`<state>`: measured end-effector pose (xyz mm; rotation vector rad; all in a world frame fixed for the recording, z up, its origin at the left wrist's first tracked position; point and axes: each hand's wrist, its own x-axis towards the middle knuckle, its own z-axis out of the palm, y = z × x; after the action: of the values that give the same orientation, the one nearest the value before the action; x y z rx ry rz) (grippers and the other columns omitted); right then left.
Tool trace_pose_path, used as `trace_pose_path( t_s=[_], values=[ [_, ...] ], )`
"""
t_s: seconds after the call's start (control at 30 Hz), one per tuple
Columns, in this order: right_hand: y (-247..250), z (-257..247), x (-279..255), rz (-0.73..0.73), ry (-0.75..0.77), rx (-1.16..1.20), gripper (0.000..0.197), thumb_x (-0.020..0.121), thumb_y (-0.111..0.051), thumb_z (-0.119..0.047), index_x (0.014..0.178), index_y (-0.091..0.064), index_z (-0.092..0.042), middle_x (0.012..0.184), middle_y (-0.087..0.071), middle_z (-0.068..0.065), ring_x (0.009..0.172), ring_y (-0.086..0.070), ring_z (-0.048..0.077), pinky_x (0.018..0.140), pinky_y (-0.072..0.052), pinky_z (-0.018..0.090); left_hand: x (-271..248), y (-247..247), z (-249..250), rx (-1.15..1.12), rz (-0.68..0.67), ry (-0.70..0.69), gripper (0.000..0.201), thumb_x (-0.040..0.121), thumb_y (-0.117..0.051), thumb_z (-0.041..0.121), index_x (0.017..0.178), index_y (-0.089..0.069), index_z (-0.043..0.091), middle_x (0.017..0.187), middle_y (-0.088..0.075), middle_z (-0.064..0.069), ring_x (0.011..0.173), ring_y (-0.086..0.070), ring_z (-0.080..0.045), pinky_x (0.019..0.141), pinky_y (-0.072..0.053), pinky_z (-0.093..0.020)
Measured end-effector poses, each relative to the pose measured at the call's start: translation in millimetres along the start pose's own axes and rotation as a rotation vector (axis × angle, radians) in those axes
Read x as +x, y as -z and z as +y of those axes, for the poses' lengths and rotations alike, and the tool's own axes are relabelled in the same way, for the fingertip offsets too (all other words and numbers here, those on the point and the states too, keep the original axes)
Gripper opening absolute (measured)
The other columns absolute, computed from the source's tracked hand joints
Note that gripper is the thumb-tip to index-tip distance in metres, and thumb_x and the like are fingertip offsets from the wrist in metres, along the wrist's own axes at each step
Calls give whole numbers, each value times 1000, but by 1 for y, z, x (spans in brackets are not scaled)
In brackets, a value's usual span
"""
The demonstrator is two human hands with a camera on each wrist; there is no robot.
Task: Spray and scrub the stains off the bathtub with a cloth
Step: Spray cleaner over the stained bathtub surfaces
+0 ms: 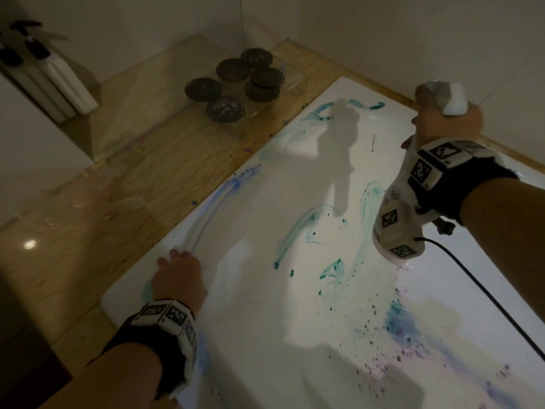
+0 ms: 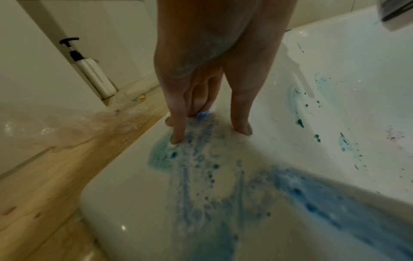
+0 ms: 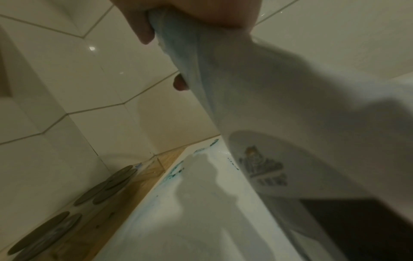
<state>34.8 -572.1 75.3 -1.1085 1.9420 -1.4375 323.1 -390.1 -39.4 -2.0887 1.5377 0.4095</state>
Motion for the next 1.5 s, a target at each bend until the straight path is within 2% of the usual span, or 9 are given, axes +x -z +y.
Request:
trace_pose_path(
  t_s=[0.13,0.23,0.43,0.53,0.63,0.77,0.9,1.03,1.5],
  values=[
    [3,8,12,50,-136,-5,47,41,-52,-69,63,-56,-27,84,-69,11,78,-66,30,70,-55,51,-2,2,1,31,13,-8,65,88,-58,37,139,-32,6,141,-36,-8,130,-37,-23,109,-32,-33],
    [10,14,11,33,-115,-43,37,48,-52,-67,57,-52,-31,79,-66,10,80,-66,31,69,-55,52,-2,1,1,30,18,-5,67,88,-58,38,140,-31,7,143,-35,-9,131,-36,-23,109,-32,-32],
    [24,25,3,54,-143,-68,32,59,-58,-61,60,-53,-29,80,-65,6,82,-67,31,71,-55,53,2,-3,1,-23,-3,29,70,84,-63,39,139,-33,7,140,-37,-10,127,-41,-25,107,-34,-32],
    [30,27,-7,-3,-156,-51,35,70,-63,-53,89,-65,-23,96,-69,7,83,-67,24,70,-57,48,3,-5,1,-48,-12,41,71,81,-65,41,137,-36,8,138,-38,-11,124,-43,-26,105,-37,-32],
    [33,36,-10,-70,-150,-89,34,84,-61,-42,108,-64,-18,102,-67,8,65,-63,14,54,-57,41,4,-5,1,-61,-13,49,73,80,-66,42,137,-35,8,138,-38,-12,124,-43,-27,104,-38,-32],
    [36,44,-19,-69,-224,-94,33,82,-63,-39,103,-66,-15,94,-67,14,51,-58,19,61,-57,47,5,-7,1,-67,-8,60,74,80,-67,43,137,-35,7,139,-37,-12,124,-43,-28,104,-38,-33],
    [36,53,-24,-117,-210,-126,35,83,-64,-38,107,-65,-13,85,-65,11,48,-55,20,37,-50,27,5,-9,0,-55,1,47,75,81,-65,43,139,-33,8,141,-36,-12,126,-42,-27,106,-36,-33],
    [34,62,-30,-126,-275,-104,38,77,-68,-40,96,-68,-6,64,-61,7,42,-55,22,42,-50,31,5,-11,1,-75,-8,53,76,81,-66,42,140,-32,8,141,-35,-13,127,-41,-28,105,-37,-33],
    [21,78,-68,-393,-211,1,27,79,-70,-31,94,-72,-8,62,-57,12,41,-43,25,40,-37,25,3,-7,2,-15,20,35,68,84,-62,42,136,-36,6,135,-40,-12,122,-45,-25,103,-38,-32]
  ],
)
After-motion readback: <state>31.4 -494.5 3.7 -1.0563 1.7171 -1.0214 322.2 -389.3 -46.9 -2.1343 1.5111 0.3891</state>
